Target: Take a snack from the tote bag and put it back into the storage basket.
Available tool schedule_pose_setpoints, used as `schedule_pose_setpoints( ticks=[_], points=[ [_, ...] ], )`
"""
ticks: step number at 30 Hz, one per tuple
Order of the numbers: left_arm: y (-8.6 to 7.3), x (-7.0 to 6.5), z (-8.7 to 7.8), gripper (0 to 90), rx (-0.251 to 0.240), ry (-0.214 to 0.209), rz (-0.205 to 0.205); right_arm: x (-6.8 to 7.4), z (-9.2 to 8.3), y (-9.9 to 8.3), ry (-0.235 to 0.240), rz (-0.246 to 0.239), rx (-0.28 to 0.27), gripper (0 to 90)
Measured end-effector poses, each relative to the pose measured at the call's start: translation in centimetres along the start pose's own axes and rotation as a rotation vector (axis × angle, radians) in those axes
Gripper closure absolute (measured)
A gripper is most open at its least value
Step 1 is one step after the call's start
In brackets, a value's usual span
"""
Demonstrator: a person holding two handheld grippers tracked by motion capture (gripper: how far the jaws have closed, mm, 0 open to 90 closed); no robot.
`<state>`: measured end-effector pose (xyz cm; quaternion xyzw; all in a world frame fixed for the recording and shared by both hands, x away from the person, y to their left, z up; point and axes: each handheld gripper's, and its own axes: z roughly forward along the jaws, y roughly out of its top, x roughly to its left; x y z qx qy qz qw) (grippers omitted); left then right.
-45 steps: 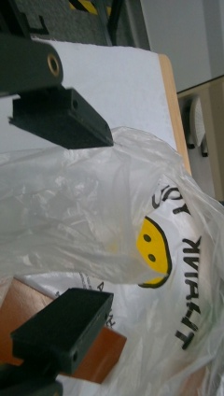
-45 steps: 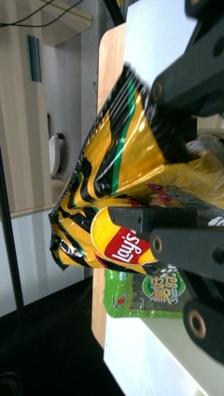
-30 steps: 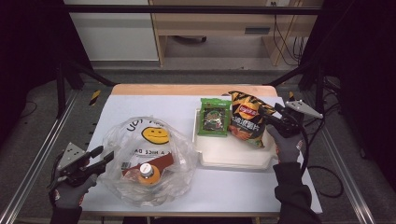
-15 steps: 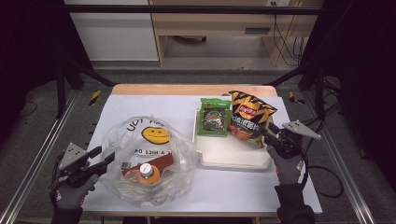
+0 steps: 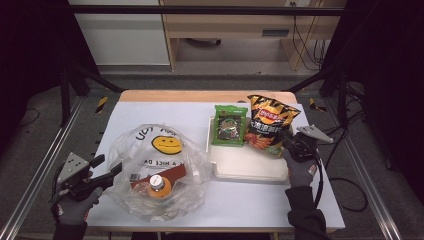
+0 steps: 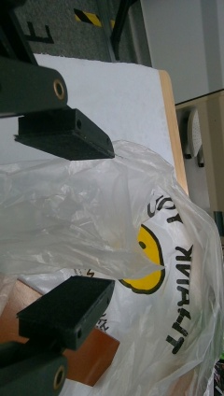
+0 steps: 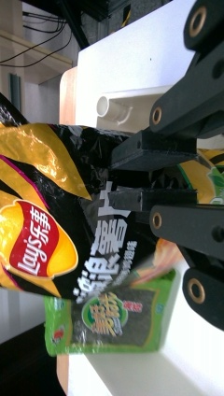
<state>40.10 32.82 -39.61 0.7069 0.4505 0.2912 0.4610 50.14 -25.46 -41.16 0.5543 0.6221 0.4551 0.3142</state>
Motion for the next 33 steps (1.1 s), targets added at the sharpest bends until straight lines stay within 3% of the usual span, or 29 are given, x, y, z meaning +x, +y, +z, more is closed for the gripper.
schedule_pose_setpoints(
  ticks=[7, 11, 20, 24, 28, 33],
  points=[
    [0.0, 0.0, 0.0, 29.4, -0.002, 0.001, 0.003, -0.4, 1.4, 0.5, -0.021, 0.013, 0.013, 75.5],
    [0.0, -0.1, 0.1, 29.1, 0.001, -0.002, 0.007, -0.5, 1.7, 0.8, -0.032, 0.005, 0.047, 72.2],
    [0.0, -0.1, 0.1, 28.2, 0.005, -0.002, 0.012, -0.2, 1.6, 0.9, -0.008, -0.016, 0.061, 64.9],
    [0.0, 0.0, 0.0, 28.4, 0.001, 0.001, 0.01, 0.4, 0.3, 0.9, 0.007, -0.036, 0.021, 69.9],
    [0.0, -0.1, 0.0, 28.7, 0.001, 0.001, 0.013, 1.5, -0.8, 0.8, 0.044, -0.063, 0.015, 81.1],
    [0.2, -0.1, -0.3, 29.0, -0.008, 0.001, 0.011, 2.9, -1.8, 0.2, 0.099, -0.094, 0.012, 80.7]
  ],
)
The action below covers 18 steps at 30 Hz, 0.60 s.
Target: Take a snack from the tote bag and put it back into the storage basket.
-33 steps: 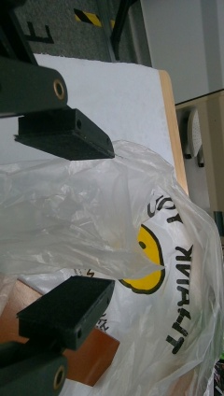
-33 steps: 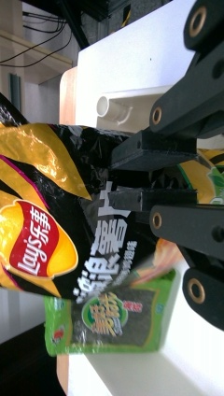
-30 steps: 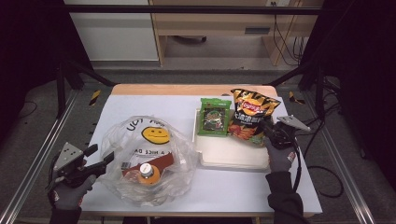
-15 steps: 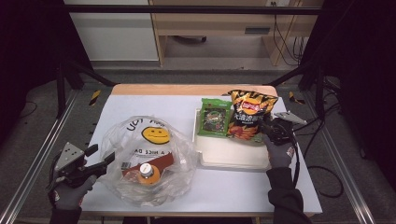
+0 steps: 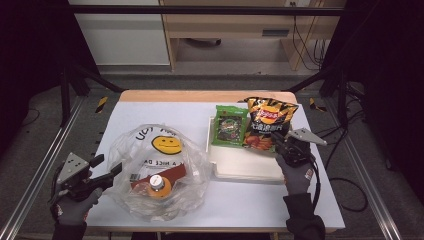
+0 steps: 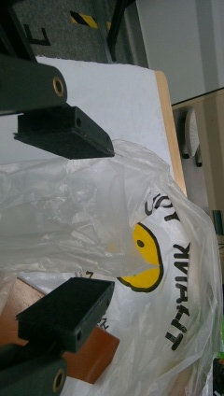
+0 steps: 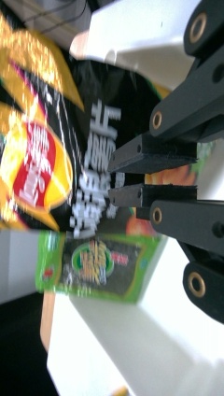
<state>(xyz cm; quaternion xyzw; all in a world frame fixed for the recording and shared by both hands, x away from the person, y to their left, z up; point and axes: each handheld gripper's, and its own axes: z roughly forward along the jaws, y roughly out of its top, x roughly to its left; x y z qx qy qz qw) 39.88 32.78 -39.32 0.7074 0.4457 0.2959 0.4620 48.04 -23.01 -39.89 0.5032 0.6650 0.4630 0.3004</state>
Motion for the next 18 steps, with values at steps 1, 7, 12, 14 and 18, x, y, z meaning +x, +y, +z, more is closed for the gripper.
schedule_pose_setpoints(
  ticks=[1, 7, 12, 14, 18],
  points=[
    [0.0, 0.0, -0.1, 29.3, -0.003, -0.001, -0.001, 0.3, -0.2, 0.0, 0.016, -0.003, -0.005, 79.1],
    [0.5, -0.3, -0.6, 32.8, -0.028, 0.002, 0.009, 2.6, -1.7, 0.4, 0.131, -0.029, -0.047, 70.5],
    [1.1, -0.9, -1.3, 42.2, -0.055, -0.007, 0.009, 5.3, -2.8, 1.6, 0.232, -0.044, -0.088, 63.3],
    [1.3, -1.2, -1.4, 46.5, -0.06, -0.005, 0.009, 6.5, -3.0, 2.0, 0.275, -0.054, -0.094, 60.8],
    [1.5, -1.7, -1.5, 55.4, -0.058, -0.015, 0.023, 8.9, -2.8, 2.7, 0.343, -0.084, -0.1, 57.0]
  ],
)
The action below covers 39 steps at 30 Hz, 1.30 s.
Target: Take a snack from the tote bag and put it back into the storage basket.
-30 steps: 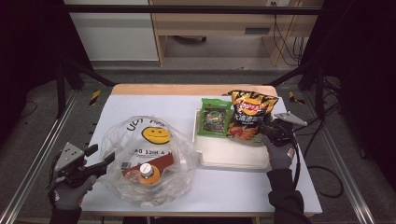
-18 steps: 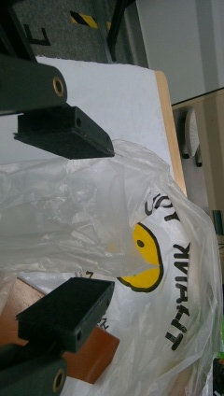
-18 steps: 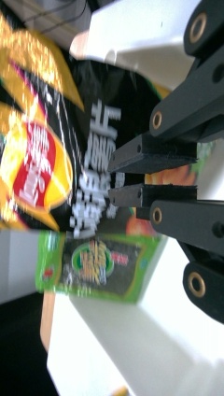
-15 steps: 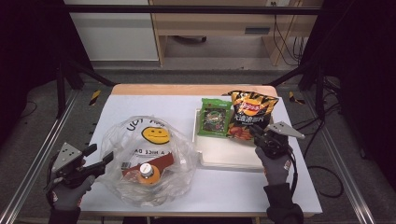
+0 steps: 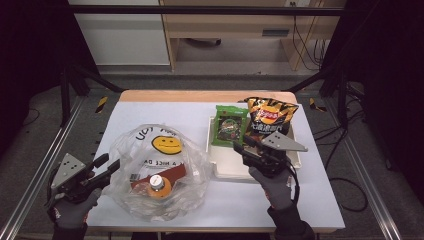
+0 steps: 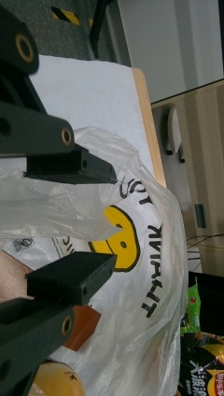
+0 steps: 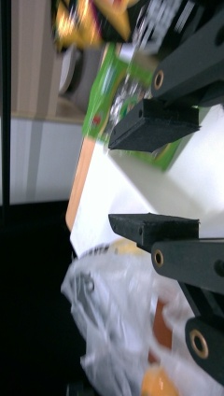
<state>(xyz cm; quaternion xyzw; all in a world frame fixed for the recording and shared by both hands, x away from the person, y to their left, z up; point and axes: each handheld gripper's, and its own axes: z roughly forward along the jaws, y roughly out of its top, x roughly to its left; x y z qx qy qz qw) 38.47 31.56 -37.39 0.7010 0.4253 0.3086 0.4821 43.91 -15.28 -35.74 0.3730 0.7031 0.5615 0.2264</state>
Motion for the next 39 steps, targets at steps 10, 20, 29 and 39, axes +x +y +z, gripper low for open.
schedule_pose_setpoints(
  ticks=[10, 20, 29, 39],
  points=[
    [0.2, -1.3, 0.4, 78.0, 0.052, -0.033, 0.045, 5.2, 3.6, 1.6, 0.155, -0.062, 0.031, 55.4],
    [-1.4, -1.7, 2.1, 83.5, 0.167, -0.091, 0.051, 9.3, 6.9, 0.7, 0.269, -0.127, 0.138, 70.1],
    [-4.4, -1.5, 1.6, 82.9, 0.253, -0.1, 0.053, 9.1, 6.7, -3.0, 0.269, -0.144, 0.271, 73.2],
    [-6.7, -1.6, 1.3, 81.1, 0.312, -0.115, 0.052, 9.2, 7.5, -7.8, 0.26, -0.147, 0.388, 72.9]
  ],
)
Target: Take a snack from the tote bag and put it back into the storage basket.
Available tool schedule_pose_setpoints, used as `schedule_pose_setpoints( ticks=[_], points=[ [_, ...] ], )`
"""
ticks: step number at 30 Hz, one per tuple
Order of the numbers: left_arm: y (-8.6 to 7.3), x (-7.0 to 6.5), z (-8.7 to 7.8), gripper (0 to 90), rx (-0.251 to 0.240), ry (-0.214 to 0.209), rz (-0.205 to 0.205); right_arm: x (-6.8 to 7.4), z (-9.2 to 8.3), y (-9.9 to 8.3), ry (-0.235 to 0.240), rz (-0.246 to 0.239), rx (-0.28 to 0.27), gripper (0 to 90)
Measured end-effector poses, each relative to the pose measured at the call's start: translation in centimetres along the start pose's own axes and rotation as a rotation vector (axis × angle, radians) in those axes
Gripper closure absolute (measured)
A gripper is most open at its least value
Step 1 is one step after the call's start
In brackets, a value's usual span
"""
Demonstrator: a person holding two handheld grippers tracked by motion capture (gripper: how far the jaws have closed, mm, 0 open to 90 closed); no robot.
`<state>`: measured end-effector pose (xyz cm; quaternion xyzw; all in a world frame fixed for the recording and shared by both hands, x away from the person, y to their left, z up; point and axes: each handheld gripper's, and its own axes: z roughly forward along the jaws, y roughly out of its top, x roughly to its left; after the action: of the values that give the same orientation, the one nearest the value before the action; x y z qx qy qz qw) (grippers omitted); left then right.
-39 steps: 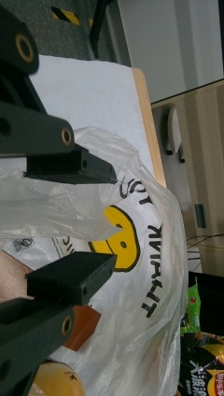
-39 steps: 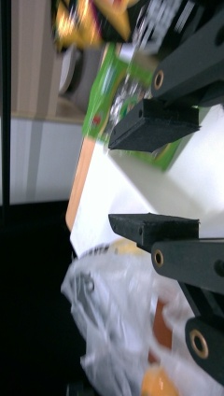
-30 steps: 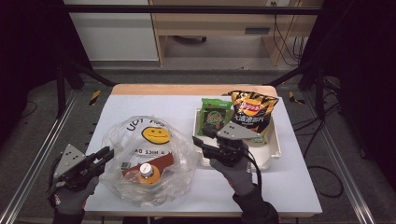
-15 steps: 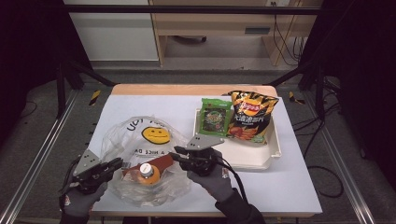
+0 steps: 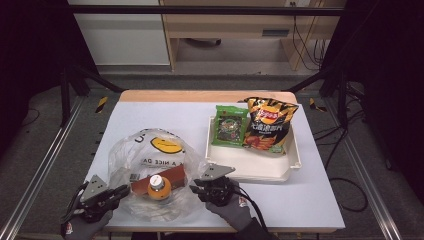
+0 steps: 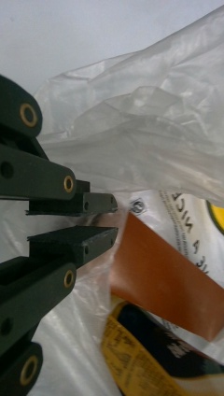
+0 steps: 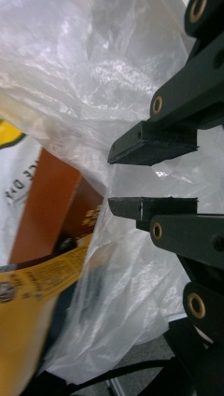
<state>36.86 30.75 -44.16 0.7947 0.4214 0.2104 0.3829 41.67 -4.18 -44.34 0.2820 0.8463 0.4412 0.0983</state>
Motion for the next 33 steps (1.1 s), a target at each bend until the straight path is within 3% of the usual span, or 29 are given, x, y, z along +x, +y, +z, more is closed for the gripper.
schedule_pose_setpoints(
  ticks=[6, 8, 11, 16, 20, 22, 26, 27, 30, 33],
  points=[
    [-1.1, 0.2, 0.7, 80.6, 0.06, 0.005, -0.003, -0.3, 0.7, -1.2, -0.014, 0.016, 0.024, 72.8],
    [-1.4, 0.0, 1.4, 80.3, 0.114, 0.017, 0.016, -0.4, 0.9, -1.6, -0.036, 0.013, 0.034, 72.7],
    [-1.7, -0.3, 2.1, 79.7, 0.154, 0.026, 0.035, -0.6, 1.1, -2.2, -0.069, 0.012, 0.049, 72.4],
    [-2.1, 0.0, 2.6, 78.8, 0.143, 0.015, 0.007, -0.9, 1.4, -2.7, -0.102, 0.011, 0.069, 71.3],
    [-2.0, 0.2, 2.6, 78.2, 0.142, 0.014, 0.011, -1.0, 1.6, -2.9, -0.101, 0.02, 0.069, 70.3],
    [-1.9, 0.5, 2.2, 74.9, 0.114, 0.019, -0.006, -1.0, 1.4, -2.8, -0.083, 0.019, 0.051, 68.1],
    [-0.8, 1.2, -0.3, 77.1, -0.074, 0.037, -0.092, -0.9, -0.1, -1.8, -0.045, 0.024, -0.02, 67.3],
    [-0.4, 1.2, -1.1, 79.4, -0.114, 0.041, -0.097, -0.8, -0.5, -1.4, -0.036, 0.022, -0.044, 68.9],
    [1.1, 0.7, -2.4, 84.2, -0.189, 0.038, -0.081, -0.2, -1.5, 0.1, -0.014, 0.003, -0.103, 75.8],
    [2.7, -0.4, -2.0, 85.1, -0.187, 0.005, -0.036, 0.2, -1.7, 1.8, 0.015, 0.004, -0.159, 82.8]
  ],
)
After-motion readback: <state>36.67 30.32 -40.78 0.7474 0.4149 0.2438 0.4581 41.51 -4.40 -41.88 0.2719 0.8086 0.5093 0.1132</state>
